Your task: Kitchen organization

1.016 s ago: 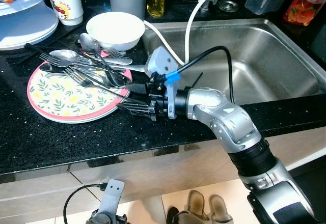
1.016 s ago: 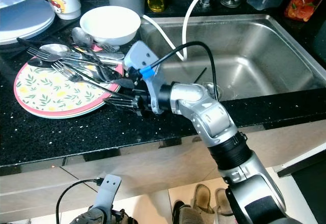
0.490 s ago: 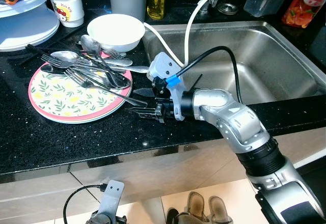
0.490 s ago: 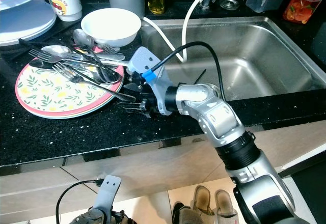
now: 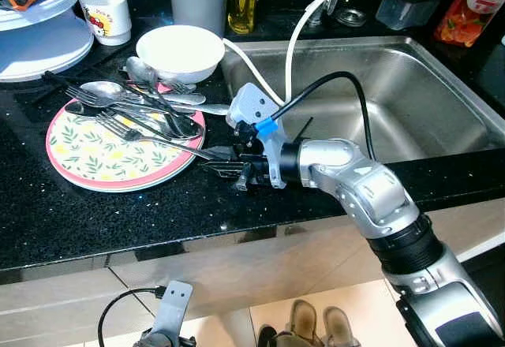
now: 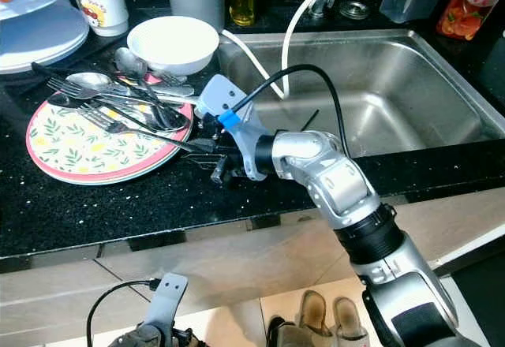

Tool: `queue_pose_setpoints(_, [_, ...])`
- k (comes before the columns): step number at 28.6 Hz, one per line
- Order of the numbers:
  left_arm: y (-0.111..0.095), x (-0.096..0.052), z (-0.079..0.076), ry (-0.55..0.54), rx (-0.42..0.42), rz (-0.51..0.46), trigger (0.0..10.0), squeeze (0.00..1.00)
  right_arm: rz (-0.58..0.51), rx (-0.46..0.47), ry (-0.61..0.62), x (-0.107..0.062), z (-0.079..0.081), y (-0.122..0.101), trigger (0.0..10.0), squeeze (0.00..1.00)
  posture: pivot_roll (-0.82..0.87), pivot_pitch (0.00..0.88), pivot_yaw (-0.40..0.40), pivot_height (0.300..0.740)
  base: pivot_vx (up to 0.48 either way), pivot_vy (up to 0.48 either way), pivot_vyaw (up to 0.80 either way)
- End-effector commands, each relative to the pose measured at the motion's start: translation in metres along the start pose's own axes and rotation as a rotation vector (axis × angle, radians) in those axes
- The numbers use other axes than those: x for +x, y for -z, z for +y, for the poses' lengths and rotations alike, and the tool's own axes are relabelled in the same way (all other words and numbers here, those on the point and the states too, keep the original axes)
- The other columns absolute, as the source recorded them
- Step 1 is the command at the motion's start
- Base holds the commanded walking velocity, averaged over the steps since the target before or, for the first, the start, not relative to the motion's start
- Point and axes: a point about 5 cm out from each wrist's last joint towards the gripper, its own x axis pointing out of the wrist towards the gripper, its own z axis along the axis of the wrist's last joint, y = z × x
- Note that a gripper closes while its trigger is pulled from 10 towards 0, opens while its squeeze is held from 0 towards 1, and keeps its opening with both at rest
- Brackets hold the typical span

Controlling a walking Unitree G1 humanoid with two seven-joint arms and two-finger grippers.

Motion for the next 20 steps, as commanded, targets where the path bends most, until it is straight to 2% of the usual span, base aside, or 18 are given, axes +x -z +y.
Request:
queue_pose_setpoints(1, [0.041, 0.0, -0.007, 0.03, -0.025, 0.172, 10.0, 0.0, -0.186, 0.022, -0.068, -0.01, 0.006, -0.02, 0.0, 0.0, 0.04, 0.083, -0.052, 0.74, 0.0, 0.0, 0.0])
queue_pose_setpoints(3, [0.041, 0.0, -0.007, 0.03, -0.025, 0.172, 10.0, 0.0, -0.186, 0.022, -0.068, -0.01, 0.006, -0.02, 0.0, 0.0, 0.04, 0.083, -0.052, 0.74, 0.0, 0.0, 0.0])
queue_pose_setpoints(4, [0.041, 0.0, -0.008, 0.03, -0.023, 0.171, 10.0, 0.0, -0.276, 0.04, -0.108, -0.014, 0.009, -0.029, 0.0, 0.0, 0.04, 0.08, -0.053, 0.74, 0.0, 0.0, 0.0])
queue_pose_setpoints(5, [0.041, 0.0, -0.008, 0.03, -0.023, 0.171, 10.0, 0.0, -0.276, 0.04, -0.108, -0.014, 0.009, -0.029, 0.0, 0.0, 0.04, 0.08, -0.053, 0.74, 0.0, 0.0, 0.0])
queue_pose_setpoints(6, [0.041, 0.0, -0.008, 0.03, -0.021, 0.17, 10.0, 0.0, -0.35, 0.055, -0.143, -0.019, 0.011, -0.037, 0.0, 0.0, 0.04, 0.077, -0.055, 0.74, 0.0, 0.0, 0.0])
queue_pose_setpoints(9, [0.04, 0.0, -0.008, 0.03, -0.019, 0.168, 10.0, 0.0, -0.448, 0.078, -0.176, -0.024, 0.012, -0.047, 0.0, 0.0, 0.04, 0.071, -0.056, 0.74, 0.0, 0.0, 0.0])
queue_pose_setpoints(11, [0.04, 0.0, -0.008, 0.03, -0.019, 0.168, 10.0, 0.0, -0.448, 0.078, -0.176, -0.024, 0.012, -0.047, 0.0, 0.0, 0.04, 0.071, -0.056, 0.74, 0.0, 0.0, 0.0])
queue_pose_setpoints(13, [0.04, 0.0, -0.009, 0.032, -0.02, 0.166, 10.0, 0.0, -0.586, 0.155, -0.14, -0.032, 0.002, -0.057, 0.0, 0.0, 0.04, 0.066, -0.06, 0.74, 0.0, 0.0, 0.0])
queue_pose_setpoints(16, [0.04, 0.0, -0.01, 0.033, -0.022, 0.165, 10.0, 0.0, -0.645, 0.198, -0.094, -0.038, -0.007, -0.059, 0.0, 0.0, 0.04, 0.062, -0.063, 0.74, 0.0, 0.0, 0.0])
queue_pose_setpoints(17, [0.04, 0.0, -0.01, 0.034, -0.023, 0.165, 10.0, 0.0, -0.657, 0.225, -0.059, -0.039, -0.013, -0.059, 10.0, 0.0, 0.03, 0.062, -0.062, 0.74, 0.0, 0.0, 0.0])
queue_pose_setpoints(20, [0.04, 0.0, -0.011, 0.039, -0.023, 0.169, 10.0, 0.0, -0.687, 0.298, 0.074, -0.045, -0.033, -0.055, 10.0, 0.0, 0.02, 0.065, -0.059, 0.74, 0.0, 0.0, 0.0])
